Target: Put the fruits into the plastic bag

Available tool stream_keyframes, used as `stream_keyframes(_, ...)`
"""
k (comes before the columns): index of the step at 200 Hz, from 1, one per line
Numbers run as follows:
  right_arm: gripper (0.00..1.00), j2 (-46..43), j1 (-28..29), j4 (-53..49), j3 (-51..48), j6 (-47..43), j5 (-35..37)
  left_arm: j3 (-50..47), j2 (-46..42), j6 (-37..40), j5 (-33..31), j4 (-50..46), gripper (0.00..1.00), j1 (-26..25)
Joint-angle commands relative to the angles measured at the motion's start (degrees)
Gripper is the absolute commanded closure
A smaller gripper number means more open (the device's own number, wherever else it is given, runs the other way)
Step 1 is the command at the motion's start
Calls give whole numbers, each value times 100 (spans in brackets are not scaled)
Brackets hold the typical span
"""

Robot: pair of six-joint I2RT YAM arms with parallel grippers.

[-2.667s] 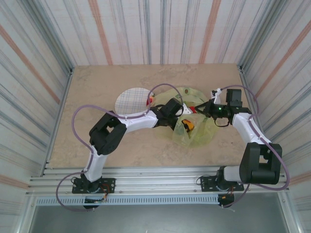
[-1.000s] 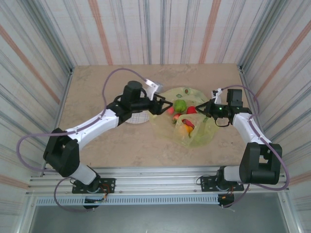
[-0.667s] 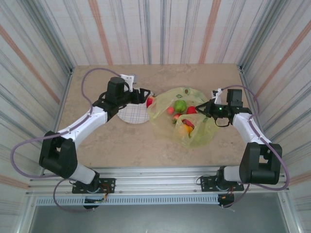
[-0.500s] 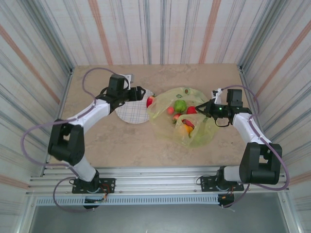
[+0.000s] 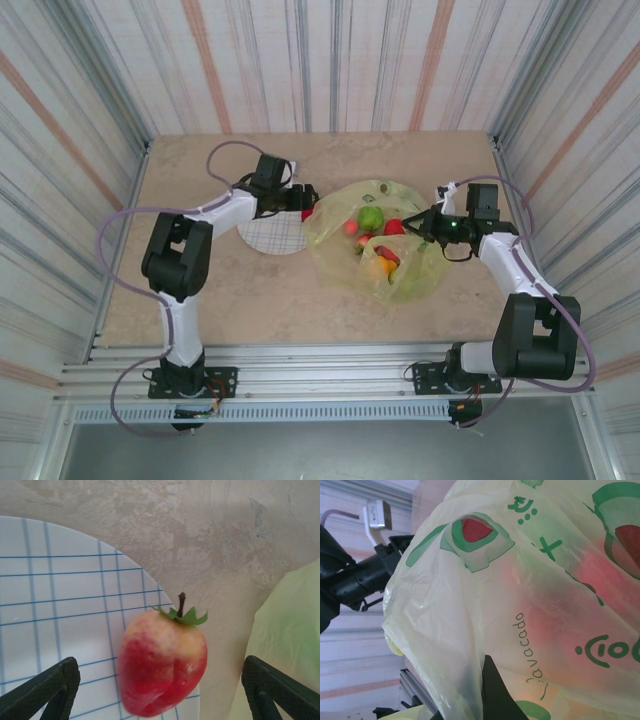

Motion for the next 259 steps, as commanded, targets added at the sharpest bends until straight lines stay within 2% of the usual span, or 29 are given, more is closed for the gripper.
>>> stream_keyframes(1, 100, 55, -16, -118, 26, -170, 27, 340, 257, 239, -40, -240, 11, -135)
stream_keyframes(58, 100, 53, -29, -89, -51, -188, 27, 890, 858, 659, -622, -741, 11, -420)
stream_keyframes(105, 100, 61, -36, -81, -74, -190, 27, 864, 896, 768, -926, -828, 18, -438)
stream_keyframes(128, 100, 60, -40, -71, -79, -187, 37, 667, 699, 741, -934, -680, 23, -390)
stream_keyframes(185, 100, 59, -32, -60, -102, -171, 37, 81, 75, 471, -328, -65, 36, -108)
stream_keyframes(220, 100, 51, -35, -70, -113, -183, 37, -278, -391, 432, -506, 19, 39, 65)
stream_keyframes(259, 100, 55, -42, -74, -100, -182, 47, -1042, -1302, 237, -714, 307, 42, 341)
